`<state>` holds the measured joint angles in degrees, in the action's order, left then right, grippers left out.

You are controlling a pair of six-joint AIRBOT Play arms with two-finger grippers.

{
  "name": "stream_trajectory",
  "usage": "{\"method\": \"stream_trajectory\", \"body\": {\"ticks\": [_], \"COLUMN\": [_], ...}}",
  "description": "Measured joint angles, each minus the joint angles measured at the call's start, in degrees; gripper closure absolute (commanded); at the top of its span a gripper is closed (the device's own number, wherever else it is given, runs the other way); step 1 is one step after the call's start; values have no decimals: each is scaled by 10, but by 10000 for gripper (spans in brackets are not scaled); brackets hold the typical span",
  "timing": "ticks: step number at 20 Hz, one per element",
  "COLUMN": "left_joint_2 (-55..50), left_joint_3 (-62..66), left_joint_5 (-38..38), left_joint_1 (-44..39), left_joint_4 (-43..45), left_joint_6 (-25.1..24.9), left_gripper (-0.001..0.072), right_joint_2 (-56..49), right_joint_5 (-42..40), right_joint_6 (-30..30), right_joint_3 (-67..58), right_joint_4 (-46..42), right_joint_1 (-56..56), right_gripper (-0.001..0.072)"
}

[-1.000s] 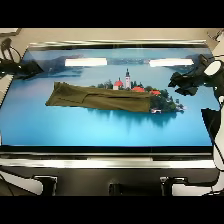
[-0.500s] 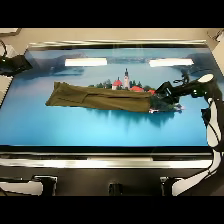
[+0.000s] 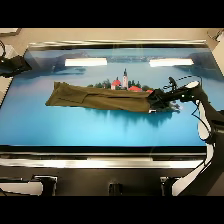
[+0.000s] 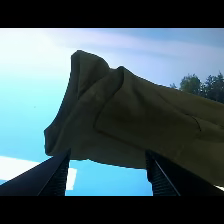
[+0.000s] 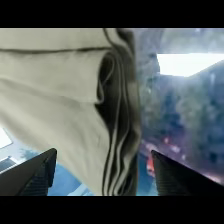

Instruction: Fold the clothes and pants, and hang the long-sleeved shirts on hangers.

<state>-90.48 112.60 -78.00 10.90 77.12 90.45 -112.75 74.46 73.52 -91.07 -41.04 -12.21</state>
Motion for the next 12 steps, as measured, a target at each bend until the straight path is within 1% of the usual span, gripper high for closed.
{"method": "stream_trajectory", "body": {"ticks": [4,7,8,9,10,11,12], "left_joint_2": [0,0,0,0,0,0,0], "left_joint_3": [0,0,0,0,0,0,0], "left_joint_5": [0,-1,-1,-1,-1,-1,-1], "left_joint_1": [0,0,0,0,0,0,0], "left_joint_4": [1,1,1,1,1,1,1], "left_joint_6": [2,2,2,2,2,2,2], "left_gripper": [162,162,162,162,162,165,176], "right_joint_2": [-10,-17,-19,-21,-23,-23,-24], "right_joint_5": [-28,-47,-53,-60,-65,-68,-71], "right_joint_6": [5,22,30,35,40,46,51], "right_joint_3": [0,-1,-1,-1,-1,0,0], "right_joint_4": [7,0,-4,-12,-22,-30,-39], "right_joint_1": [16,31,37,43,49,56,61], "right_gripper": [52,65,151,252,301,371,552]}}
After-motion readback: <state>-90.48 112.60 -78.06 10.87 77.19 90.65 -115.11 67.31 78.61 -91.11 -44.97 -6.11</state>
